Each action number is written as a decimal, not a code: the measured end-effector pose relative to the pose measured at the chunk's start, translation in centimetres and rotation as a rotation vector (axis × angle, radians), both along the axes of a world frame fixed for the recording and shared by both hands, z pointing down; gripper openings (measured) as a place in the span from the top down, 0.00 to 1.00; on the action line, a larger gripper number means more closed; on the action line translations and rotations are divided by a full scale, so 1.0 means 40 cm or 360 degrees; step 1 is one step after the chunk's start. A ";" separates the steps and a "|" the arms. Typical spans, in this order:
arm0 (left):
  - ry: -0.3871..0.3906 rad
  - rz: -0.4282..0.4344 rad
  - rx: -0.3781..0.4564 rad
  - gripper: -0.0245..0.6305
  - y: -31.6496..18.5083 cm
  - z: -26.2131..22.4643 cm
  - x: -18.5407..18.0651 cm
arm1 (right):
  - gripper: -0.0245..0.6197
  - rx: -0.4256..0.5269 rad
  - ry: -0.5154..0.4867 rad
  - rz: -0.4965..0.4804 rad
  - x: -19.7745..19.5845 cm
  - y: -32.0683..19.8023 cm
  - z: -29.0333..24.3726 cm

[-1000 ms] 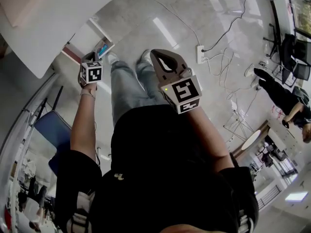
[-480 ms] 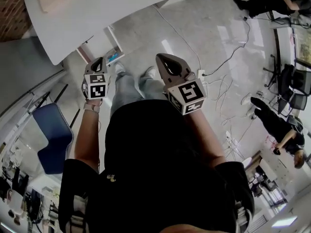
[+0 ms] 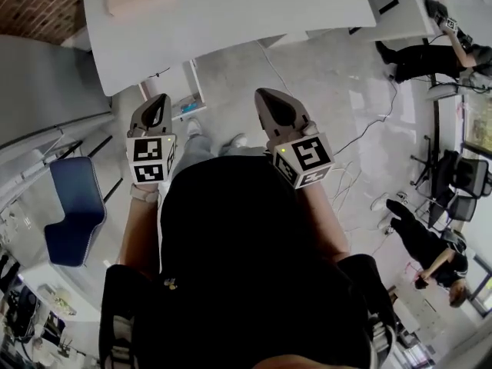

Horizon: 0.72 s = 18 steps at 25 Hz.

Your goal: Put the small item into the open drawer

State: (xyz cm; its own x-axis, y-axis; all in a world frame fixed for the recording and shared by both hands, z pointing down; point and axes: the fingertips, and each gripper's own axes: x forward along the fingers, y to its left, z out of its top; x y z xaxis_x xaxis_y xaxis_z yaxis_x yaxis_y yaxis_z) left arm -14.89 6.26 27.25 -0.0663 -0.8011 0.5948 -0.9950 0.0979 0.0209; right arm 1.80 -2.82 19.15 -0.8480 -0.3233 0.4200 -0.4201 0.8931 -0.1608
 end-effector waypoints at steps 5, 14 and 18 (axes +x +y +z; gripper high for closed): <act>-0.0002 -0.0034 0.0218 0.96 -0.012 -0.151 0.005 | 0.95 0.0057 -0.0083 -0.0079 -0.030 0.000 -0.075; -0.0021 -0.0021 0.0520 0.96 -0.016 -0.324 0.026 | 0.95 0.0154 -0.0210 -0.0194 -0.070 0.025 -0.183; -0.0049 -0.0027 0.0609 0.96 -0.010 -0.359 0.030 | 0.95 0.0169 -0.0241 -0.0213 -0.079 0.024 -0.197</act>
State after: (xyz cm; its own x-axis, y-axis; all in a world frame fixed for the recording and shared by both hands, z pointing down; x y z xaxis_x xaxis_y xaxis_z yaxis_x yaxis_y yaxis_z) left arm -13.68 5.86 12.91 -0.0945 -0.9635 0.2503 -0.9940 0.1051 0.0294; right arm -1.37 -1.84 11.29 -0.9370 -0.2394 0.2545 -0.2752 0.9545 -0.1152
